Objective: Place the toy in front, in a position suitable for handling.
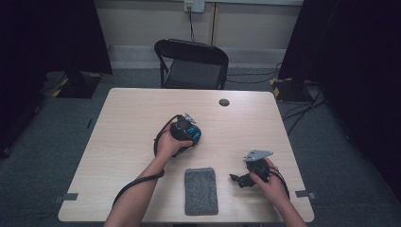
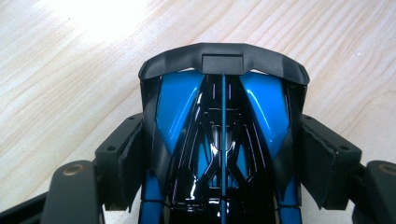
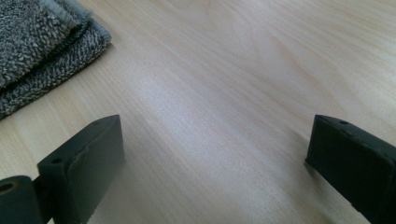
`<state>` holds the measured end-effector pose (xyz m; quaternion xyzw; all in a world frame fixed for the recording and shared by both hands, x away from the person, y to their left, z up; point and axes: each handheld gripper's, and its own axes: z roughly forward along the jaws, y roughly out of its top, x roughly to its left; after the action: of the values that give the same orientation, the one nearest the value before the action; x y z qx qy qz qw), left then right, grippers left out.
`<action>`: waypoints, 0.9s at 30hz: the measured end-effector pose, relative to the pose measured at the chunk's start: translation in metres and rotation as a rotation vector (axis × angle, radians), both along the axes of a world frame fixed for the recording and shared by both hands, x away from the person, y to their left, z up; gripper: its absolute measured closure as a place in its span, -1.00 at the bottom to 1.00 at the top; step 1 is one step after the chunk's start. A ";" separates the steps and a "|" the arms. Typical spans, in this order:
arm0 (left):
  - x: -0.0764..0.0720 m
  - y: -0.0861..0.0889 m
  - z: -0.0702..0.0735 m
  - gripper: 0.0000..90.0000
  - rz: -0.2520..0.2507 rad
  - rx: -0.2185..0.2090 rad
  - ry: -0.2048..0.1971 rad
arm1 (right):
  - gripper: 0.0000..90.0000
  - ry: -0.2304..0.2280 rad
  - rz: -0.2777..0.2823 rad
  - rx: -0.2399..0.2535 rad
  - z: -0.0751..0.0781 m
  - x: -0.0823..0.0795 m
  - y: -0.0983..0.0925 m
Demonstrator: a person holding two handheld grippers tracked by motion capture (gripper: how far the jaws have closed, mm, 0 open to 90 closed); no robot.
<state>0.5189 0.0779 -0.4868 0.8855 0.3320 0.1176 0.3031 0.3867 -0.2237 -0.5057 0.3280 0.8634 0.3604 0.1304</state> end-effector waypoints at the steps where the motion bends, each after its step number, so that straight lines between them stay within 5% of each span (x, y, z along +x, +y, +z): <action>1: 0.000 0.000 -0.001 -0.43 -0.001 0.004 0.001 | -0.93 0.000 0.000 0.001 0.000 0.000 0.000; 10: -0.001 0.002 -0.005 -0.44 -0.001 -0.011 -0.009 | -0.93 0.000 0.000 0.001 0.000 0.000 0.000; 18: 0.000 0.007 -0.006 -0.51 -0.008 -0.055 0.021 | -0.93 0.000 0.000 0.001 0.000 0.000 0.000; 27: -0.002 0.017 0.006 -0.56 -0.012 -0.070 0.024 | -0.93 0.000 0.000 0.001 0.000 0.000 0.000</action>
<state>0.5167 0.0951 -0.4809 0.8776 0.3343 0.0935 0.3307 0.3868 -0.2237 -0.5057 0.3280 0.8633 0.3609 0.1301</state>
